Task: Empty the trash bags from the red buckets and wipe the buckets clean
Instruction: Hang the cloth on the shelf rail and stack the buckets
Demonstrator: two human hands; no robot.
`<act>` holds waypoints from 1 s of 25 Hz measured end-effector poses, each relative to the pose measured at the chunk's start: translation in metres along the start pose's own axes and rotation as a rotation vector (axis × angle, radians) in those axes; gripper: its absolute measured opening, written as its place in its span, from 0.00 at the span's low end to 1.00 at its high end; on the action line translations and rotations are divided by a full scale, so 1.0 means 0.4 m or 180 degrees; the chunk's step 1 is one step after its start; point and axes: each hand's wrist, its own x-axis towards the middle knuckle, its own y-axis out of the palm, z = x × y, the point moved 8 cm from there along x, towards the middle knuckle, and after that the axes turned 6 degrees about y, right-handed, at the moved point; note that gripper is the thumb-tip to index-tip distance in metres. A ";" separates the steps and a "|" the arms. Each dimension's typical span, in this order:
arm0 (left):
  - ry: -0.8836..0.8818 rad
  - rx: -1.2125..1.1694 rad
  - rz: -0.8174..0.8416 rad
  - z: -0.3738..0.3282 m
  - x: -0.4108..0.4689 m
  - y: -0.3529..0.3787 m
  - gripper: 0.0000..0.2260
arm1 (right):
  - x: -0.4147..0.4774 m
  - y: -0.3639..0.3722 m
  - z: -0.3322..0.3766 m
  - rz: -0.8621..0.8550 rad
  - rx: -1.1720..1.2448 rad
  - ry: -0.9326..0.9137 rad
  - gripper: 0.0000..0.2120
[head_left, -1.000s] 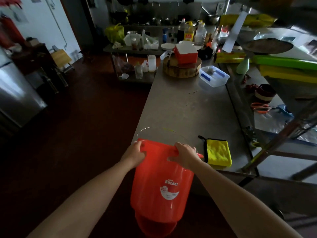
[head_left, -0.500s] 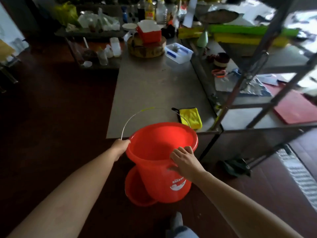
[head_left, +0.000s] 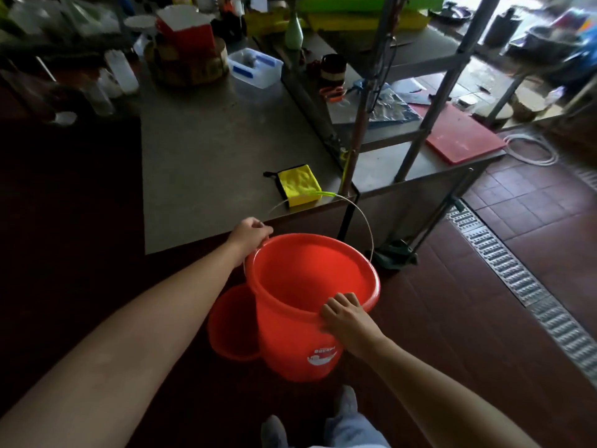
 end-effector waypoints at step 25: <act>0.0341 0.1733 0.1012 -0.014 0.206 0.751 0.02 | 0.185 0.204 -0.829 0.1595 0.0799 0.1224 0.29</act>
